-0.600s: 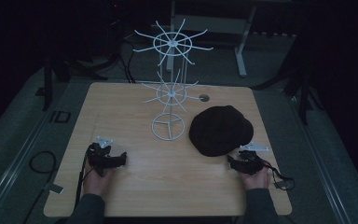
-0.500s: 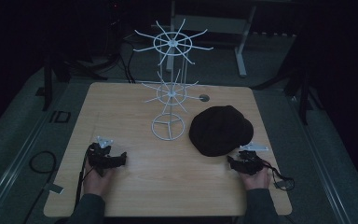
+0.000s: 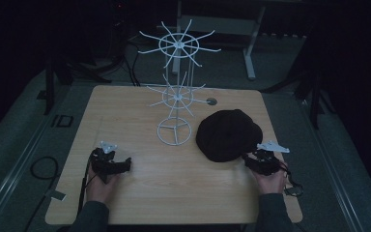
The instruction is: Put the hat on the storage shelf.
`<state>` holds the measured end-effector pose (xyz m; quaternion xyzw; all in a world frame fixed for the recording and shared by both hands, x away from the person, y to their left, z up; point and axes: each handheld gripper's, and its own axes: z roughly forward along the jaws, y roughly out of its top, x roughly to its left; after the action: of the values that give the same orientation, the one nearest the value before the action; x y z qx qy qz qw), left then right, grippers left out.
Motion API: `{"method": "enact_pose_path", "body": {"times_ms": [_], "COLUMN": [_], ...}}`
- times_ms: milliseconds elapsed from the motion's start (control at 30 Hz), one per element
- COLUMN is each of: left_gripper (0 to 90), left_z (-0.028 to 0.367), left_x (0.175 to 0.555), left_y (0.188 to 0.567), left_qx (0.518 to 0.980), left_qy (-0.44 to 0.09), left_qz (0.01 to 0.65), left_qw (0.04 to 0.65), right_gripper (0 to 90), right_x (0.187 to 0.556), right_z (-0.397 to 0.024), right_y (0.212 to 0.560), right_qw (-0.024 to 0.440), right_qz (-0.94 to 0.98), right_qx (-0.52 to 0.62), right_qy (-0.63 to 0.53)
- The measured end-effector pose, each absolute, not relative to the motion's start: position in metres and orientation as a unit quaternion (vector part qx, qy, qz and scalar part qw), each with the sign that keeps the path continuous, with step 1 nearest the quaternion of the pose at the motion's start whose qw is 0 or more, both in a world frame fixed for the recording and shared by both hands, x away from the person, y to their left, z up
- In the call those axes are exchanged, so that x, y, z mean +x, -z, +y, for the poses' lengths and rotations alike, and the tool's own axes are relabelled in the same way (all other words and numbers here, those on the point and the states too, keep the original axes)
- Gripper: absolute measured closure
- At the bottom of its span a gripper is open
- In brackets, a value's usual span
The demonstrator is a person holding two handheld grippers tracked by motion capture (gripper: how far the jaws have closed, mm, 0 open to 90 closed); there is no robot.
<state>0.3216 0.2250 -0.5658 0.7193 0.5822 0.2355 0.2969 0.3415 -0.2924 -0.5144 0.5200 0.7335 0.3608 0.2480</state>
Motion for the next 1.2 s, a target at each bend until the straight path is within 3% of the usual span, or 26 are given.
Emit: {"method": "enact_pose_path", "body": {"times_ms": [333,733,1200], "left_gripper": [9.1,9.2,9.1], "left_z": [0.224,0.224,0.223], "left_x": [0.321,0.321,0.321], "left_y": [0.566,0.565,0.566], "left_qx": [0.721,0.723,0.724], "left_qy": [-0.235,-0.234,-0.233], "left_qz": [0.581,0.579,0.576], "left_qw": [0.297,0.296,0.299], "right_gripper": [46.9,46.8,48.4], "right_x": [0.383,0.434,0.489], "right_z": [-0.308,-0.302,-0.284], "right_y": [0.500,0.479,0.501], "right_qw": [0.230,0.241,0.215], "right_qz": [0.724,0.739,0.755], "right_qx": [0.547,0.546,0.581], "right_qy": [-0.353,-0.312,-0.213]}}
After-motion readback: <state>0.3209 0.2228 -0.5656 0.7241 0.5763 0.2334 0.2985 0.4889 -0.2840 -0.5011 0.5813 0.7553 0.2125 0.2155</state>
